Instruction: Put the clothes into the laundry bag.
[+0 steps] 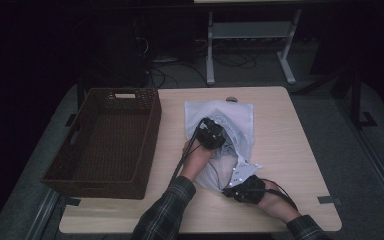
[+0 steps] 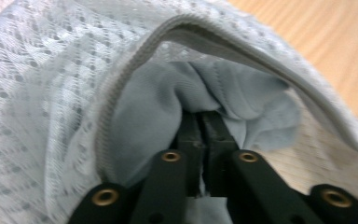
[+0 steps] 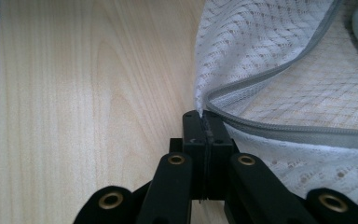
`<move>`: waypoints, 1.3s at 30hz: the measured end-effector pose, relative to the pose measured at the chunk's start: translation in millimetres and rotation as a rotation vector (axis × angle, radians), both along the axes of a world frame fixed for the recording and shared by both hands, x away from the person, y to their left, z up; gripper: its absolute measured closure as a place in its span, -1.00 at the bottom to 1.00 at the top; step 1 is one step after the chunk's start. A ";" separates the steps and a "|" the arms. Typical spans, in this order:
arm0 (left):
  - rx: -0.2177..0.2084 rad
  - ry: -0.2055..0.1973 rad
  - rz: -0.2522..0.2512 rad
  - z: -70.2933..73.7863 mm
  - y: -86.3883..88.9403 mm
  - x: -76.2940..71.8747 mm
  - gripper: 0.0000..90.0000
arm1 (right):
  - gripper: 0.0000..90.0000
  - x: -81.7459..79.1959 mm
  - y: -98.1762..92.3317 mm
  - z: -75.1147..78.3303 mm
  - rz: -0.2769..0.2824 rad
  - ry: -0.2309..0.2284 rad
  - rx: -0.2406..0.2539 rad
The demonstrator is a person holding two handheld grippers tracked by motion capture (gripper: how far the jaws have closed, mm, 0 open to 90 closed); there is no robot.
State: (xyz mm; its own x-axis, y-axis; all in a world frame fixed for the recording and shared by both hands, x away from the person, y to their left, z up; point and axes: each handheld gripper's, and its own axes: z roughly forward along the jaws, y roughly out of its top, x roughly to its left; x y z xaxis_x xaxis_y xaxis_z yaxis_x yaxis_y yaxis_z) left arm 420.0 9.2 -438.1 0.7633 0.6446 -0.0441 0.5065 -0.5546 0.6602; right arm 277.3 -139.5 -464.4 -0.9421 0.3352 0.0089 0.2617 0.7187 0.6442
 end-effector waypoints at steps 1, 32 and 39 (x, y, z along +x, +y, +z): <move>-0.008 0.006 -0.008 1.5 0.5 -2.1 0.85 | 0.99 -0.1 -0.1 0.1 0.000 0.002 0.000; -0.040 -0.066 0.015 32.7 59.4 -31.2 0.28 | 0.98 0.7 -2.2 -0.6 0.000 0.020 0.015; -0.068 -0.071 0.039 22.0 58.1 -20.9 0.64 | 0.97 1.3 -3.1 -1.1 0.003 0.021 0.021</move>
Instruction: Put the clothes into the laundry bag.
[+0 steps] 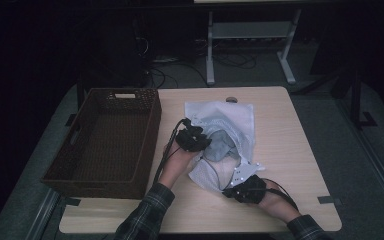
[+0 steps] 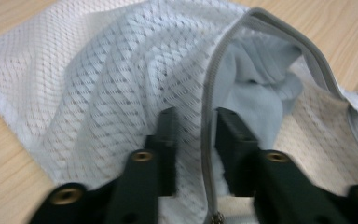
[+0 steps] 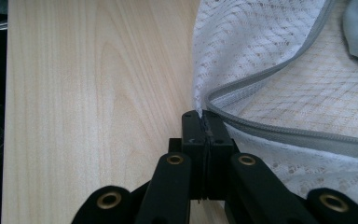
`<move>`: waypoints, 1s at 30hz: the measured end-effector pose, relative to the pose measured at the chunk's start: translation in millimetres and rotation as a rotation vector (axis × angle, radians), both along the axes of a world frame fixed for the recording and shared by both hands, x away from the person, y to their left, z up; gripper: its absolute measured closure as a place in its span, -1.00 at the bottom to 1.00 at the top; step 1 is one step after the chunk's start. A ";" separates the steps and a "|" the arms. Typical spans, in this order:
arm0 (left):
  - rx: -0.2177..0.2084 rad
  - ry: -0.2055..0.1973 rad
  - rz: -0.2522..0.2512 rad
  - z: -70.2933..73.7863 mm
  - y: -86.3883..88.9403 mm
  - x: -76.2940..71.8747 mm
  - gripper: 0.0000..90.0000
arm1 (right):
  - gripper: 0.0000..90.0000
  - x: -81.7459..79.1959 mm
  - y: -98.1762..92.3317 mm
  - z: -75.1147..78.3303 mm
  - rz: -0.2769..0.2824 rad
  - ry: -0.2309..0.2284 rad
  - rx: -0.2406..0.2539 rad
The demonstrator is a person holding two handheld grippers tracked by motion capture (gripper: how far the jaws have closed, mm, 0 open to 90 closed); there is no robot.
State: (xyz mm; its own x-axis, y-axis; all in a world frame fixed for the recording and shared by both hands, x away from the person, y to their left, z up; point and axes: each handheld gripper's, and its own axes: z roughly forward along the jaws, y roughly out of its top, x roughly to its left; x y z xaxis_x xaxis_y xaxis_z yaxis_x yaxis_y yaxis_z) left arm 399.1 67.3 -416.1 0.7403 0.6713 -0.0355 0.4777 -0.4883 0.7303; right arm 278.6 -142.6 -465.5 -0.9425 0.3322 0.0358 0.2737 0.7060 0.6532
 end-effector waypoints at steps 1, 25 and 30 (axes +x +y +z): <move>-0.009 -0.002 0.003 0.3 0.8 0.5 0.73 | 0.98 -0.1 0.0 0.0 0.000 0.000 0.000; -0.036 -0.046 -0.110 17.7 19.2 -56.9 0.99 | 0.98 0.6 -0.4 -0.3 0.000 0.002 0.004; -0.022 -0.037 -0.144 15.4 23.5 -70.5 0.99 | 0.98 0.1 -0.2 -0.2 -0.003 0.000 0.004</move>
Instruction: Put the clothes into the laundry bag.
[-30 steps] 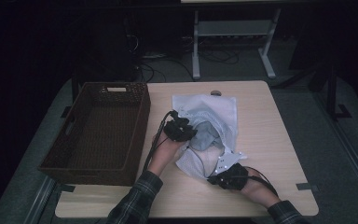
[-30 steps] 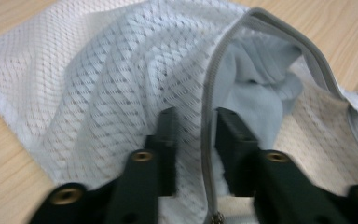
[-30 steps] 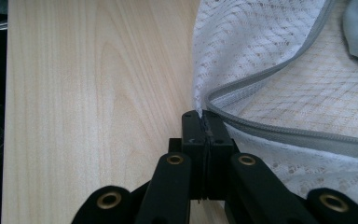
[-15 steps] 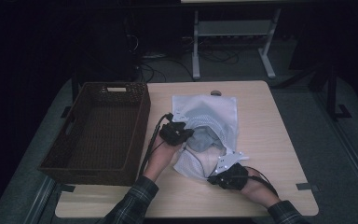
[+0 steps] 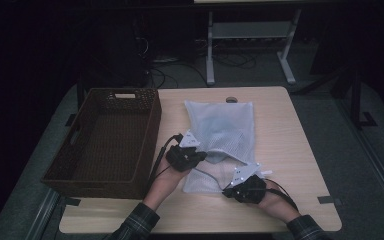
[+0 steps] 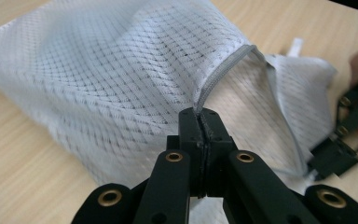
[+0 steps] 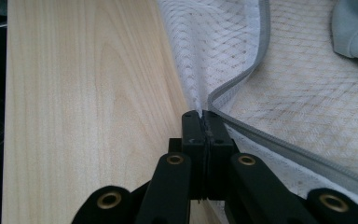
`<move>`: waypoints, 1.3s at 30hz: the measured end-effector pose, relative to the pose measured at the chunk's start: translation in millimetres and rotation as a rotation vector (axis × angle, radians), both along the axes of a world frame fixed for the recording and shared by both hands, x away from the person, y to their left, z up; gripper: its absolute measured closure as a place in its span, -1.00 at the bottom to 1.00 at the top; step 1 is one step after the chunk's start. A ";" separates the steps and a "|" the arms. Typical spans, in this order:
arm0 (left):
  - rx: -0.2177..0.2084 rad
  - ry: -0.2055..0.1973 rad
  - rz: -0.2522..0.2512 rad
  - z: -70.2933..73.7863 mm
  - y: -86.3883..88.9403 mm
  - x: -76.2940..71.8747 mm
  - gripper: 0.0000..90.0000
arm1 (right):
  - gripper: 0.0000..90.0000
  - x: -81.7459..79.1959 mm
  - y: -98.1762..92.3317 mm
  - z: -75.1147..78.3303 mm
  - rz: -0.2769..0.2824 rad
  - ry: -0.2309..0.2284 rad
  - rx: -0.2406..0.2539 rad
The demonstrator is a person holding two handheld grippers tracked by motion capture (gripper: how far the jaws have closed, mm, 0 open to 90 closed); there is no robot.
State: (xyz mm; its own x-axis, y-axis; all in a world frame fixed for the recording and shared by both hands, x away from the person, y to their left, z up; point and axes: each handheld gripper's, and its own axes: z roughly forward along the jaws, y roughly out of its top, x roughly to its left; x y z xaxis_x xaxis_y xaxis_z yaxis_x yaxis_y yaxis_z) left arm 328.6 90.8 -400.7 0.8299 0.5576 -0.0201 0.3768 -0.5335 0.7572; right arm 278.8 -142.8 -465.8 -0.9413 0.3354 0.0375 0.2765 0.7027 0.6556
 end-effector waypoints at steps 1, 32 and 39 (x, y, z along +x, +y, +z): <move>0.004 0.004 -0.007 -0.4 0.7 -2.5 0.99 | 0.98 -0.2 0.1 0.1 -0.001 0.000 -0.001; 0.081 0.143 -0.069 -52.7 -5.5 -5.5 0.55 | 0.92 -0.5 0.4 0.4 0.005 -0.001 -0.004; 0.012 0.171 -0.085 -41.8 5.6 -12.4 0.16 | 0.80 -2.3 1.1 0.6 0.019 -0.005 -0.005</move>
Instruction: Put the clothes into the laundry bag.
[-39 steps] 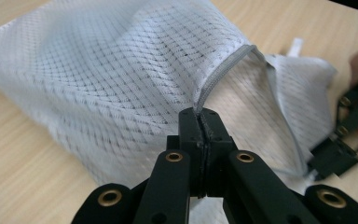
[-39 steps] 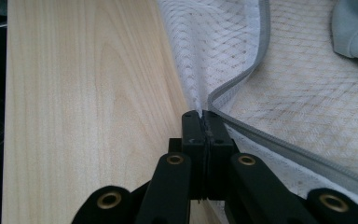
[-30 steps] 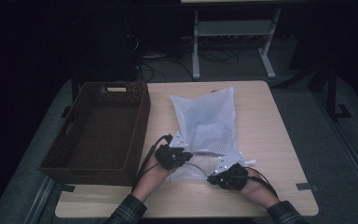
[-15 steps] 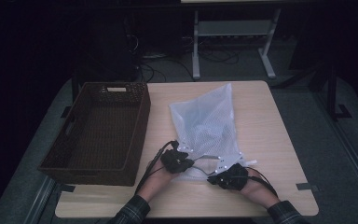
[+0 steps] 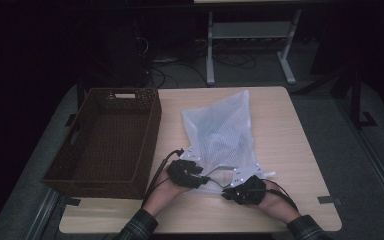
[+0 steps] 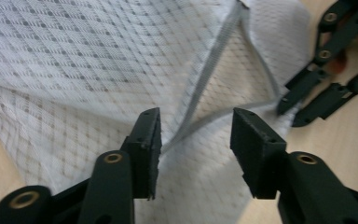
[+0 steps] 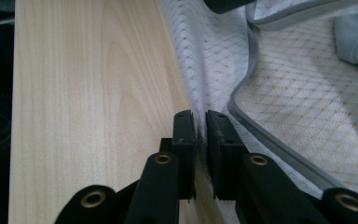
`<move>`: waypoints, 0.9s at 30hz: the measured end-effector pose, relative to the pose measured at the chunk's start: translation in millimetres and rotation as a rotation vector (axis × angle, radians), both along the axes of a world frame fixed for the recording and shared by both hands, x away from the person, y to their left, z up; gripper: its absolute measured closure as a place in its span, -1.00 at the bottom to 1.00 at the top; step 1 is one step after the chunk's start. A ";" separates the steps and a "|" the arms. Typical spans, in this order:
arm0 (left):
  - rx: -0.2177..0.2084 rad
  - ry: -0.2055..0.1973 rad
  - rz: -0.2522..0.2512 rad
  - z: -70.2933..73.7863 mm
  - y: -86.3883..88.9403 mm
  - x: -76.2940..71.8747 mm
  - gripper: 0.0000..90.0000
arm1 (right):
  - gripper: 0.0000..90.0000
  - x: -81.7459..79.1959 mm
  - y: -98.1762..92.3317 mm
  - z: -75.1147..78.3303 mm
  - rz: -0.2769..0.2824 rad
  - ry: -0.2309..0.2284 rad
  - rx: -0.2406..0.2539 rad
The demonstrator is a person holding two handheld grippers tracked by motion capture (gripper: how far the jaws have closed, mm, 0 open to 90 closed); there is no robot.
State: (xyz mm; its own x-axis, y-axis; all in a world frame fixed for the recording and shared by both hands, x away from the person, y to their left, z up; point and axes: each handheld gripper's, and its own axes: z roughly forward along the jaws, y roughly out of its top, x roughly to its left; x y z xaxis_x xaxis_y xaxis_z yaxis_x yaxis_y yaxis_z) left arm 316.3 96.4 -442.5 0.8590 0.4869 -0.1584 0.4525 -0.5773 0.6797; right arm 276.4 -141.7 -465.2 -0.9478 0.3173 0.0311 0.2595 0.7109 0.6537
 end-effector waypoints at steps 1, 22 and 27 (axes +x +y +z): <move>-0.006 0.003 0.001 0.9 0.9 -1.9 0.12 | 0.78 -1.0 0.5 0.3 0.002 -0.004 -0.004; -0.026 -0.057 0.052 0.9 43.8 -51.3 -0.61 | 0.20 2.4 -9.6 17.7 -0.031 -0.005 0.098; -0.021 -0.067 0.074 -3.0 52.6 -61.2 -0.65 | 0.14 6.5 -6.3 23.0 -0.007 0.008 0.101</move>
State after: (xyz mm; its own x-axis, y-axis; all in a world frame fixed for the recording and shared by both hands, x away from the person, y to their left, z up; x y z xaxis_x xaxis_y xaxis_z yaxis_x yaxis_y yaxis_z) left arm 255.1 148.9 -445.5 0.8297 0.5467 -0.1132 0.4469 -0.5288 0.7216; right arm 282.9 -148.0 -442.2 -0.9452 0.3188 0.0707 0.2697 0.6399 0.7196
